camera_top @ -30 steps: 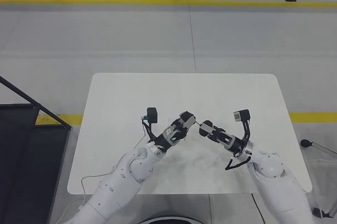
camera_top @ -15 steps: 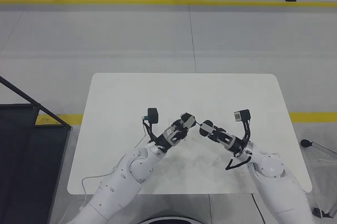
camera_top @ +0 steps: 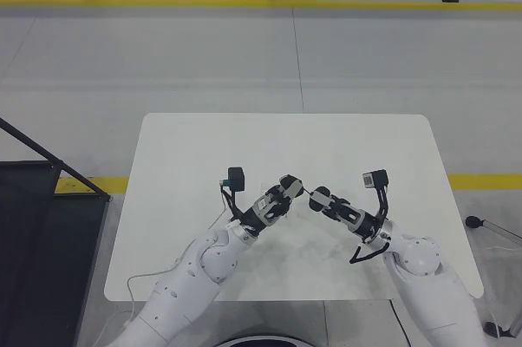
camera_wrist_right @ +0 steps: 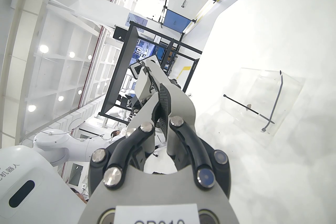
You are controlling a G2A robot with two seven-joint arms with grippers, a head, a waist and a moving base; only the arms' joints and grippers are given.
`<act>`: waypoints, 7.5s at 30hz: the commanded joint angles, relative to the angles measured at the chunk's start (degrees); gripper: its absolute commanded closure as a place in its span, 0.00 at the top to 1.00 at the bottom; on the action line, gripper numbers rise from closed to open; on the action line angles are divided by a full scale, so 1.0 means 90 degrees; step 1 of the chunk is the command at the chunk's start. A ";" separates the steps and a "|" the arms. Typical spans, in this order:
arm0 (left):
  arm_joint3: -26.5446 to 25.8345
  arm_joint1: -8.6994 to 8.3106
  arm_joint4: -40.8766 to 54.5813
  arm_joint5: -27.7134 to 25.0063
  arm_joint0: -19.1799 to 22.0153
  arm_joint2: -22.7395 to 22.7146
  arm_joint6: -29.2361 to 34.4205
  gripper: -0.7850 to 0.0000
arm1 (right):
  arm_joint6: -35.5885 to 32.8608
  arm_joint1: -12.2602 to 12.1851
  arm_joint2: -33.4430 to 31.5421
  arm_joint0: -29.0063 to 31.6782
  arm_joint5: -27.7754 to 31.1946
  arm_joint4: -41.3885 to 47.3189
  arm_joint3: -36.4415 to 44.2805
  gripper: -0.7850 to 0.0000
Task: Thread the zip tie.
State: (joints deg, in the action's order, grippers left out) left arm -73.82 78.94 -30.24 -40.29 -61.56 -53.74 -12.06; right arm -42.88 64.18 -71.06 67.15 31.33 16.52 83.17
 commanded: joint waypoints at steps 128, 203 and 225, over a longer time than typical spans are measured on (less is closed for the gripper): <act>-0.1592 -0.0126 -0.0294 0.0133 -0.1561 -0.2380 0.1107 0.00 | 0.0103 -0.0105 -0.0468 0.0118 -0.0621 -0.1369 0.0696 1.00; -0.2324 -0.0264 0.0774 0.1747 -0.1842 -0.3345 0.1483 0.00 | -0.2297 0.1815 0.4770 -0.3467 -0.4897 -1.0225 0.0170 0.67; -0.2374 -0.0271 0.0755 0.2643 -0.1905 -0.3642 0.1019 0.00 | -0.2564 0.2271 0.4595 -0.3272 -0.4609 -1.0736 -0.0152 0.45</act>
State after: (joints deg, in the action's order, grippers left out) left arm -95.19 76.50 -23.46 -16.67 -78.70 -86.43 -2.71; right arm -65.77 84.50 -29.55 37.50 -10.37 -79.89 81.80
